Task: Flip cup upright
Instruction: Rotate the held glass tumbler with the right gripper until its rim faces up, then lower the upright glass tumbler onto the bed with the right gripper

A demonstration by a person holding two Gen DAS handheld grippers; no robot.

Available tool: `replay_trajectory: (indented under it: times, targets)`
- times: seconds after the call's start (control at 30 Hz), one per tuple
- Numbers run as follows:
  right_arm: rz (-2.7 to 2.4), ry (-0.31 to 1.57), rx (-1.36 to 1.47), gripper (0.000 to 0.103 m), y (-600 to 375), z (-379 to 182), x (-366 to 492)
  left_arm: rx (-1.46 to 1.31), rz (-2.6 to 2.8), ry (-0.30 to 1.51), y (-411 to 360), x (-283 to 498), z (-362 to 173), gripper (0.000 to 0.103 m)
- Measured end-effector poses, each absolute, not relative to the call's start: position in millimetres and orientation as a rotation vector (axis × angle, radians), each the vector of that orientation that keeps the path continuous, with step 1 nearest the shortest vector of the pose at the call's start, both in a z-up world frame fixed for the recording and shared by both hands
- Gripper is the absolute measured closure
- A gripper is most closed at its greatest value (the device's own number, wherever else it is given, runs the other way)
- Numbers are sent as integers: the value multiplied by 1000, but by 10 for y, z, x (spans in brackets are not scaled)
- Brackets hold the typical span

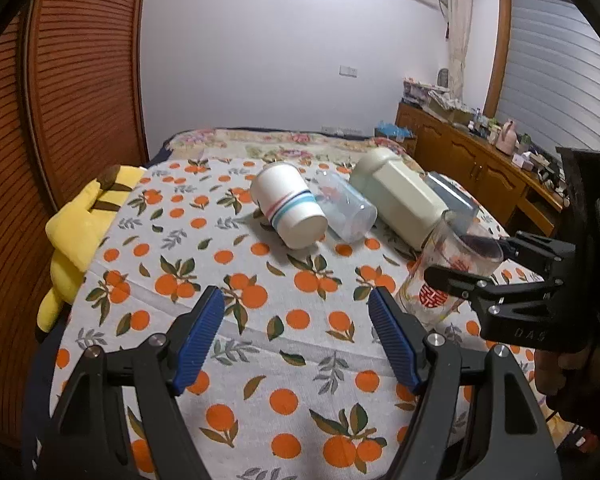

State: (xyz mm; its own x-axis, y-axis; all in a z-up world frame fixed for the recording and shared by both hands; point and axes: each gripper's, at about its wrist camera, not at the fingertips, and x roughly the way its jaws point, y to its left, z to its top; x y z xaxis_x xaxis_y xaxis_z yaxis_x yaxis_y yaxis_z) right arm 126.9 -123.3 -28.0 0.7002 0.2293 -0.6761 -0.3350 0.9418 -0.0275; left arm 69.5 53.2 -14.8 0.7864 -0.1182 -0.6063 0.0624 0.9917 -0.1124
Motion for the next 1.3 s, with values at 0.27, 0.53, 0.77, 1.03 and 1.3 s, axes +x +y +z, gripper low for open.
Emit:
replay_trajectory:
  times: [0.27,0.53,0.77,1.03,1.3]
  targets:
    - [354,725,-131,37,-1193,-254,1259,-71,-64,601,522,614,-54,27]
    - [363,702,-64,26,-1278,-156,1164,-52,-45,588,428,545,7,26]
    - [323,628,-4,18,-1529,28,860,-1,-51,554,247,489,175,24]
    - [205,532,43,10,-1813,170,557,36,-70,504,65,377,341,24]
    - [109,470,41,3,-1916,182,348,38,-78,491,-29,306,377,19]
